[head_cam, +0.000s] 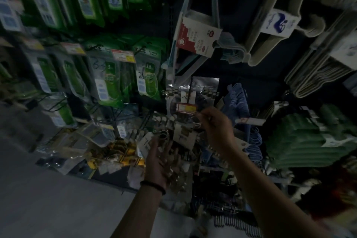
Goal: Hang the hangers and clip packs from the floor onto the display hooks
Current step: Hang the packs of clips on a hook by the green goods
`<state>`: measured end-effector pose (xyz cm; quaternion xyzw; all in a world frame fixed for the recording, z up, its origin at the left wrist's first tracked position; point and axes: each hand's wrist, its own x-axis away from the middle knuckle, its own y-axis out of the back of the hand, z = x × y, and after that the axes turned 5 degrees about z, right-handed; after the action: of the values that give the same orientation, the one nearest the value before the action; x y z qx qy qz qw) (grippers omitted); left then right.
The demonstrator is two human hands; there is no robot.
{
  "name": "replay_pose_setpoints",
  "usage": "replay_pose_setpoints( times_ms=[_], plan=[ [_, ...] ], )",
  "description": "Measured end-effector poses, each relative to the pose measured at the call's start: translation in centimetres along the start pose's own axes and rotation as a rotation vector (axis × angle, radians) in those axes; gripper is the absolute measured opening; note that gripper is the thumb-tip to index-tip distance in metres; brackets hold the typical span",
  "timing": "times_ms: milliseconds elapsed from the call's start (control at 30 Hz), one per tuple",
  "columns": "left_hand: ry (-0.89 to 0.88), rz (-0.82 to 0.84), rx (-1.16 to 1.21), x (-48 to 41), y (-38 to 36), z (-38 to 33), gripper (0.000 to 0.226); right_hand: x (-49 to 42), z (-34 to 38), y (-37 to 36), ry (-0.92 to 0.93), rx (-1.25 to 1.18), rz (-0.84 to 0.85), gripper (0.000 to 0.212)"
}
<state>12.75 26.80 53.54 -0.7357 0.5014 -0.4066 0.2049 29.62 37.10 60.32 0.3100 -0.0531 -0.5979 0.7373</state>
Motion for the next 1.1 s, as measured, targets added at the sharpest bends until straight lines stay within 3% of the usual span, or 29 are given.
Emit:
replay_pose_setpoints(
  times_ms=[133,367,600,700,833,1000,1100],
  plan=[
    [-0.049,0.060,-0.037,-1.6,-2.0,-0.6,0.051,-1.4,-1.1,-0.4,-0.058,-0.037,0.040,0.017],
    [-0.075,0.011,-0.057,-4.8,-2.9,0.4,0.073,-3.0,-3.6,0.1,-0.090,-0.101,0.094,0.019],
    [-0.118,-0.024,-0.059,-4.9,-3.8,0.5,0.036,-1.0,-6.3,-0.1,-0.089,0.093,0.406,0.021],
    [-0.089,-0.040,-0.079,-5.0,-2.9,0.4,0.046,-0.6,-7.4,-0.9,-0.088,0.121,0.393,0.018],
    [-0.050,0.000,-0.084,-5.0,-1.8,0.2,0.057,-0.1,-6.7,-2.0,-0.144,-0.087,0.268,0.040],
    [-0.017,0.093,-0.076,-4.8,-1.4,-0.7,0.048,-1.1,-5.7,-2.2,-0.141,-0.239,0.224,0.064],
    [0.057,0.139,0.000,-3.8,-1.2,-0.2,0.051,-2.3,-5.0,-1.3,-0.149,-0.201,0.240,0.043]
  ],
)
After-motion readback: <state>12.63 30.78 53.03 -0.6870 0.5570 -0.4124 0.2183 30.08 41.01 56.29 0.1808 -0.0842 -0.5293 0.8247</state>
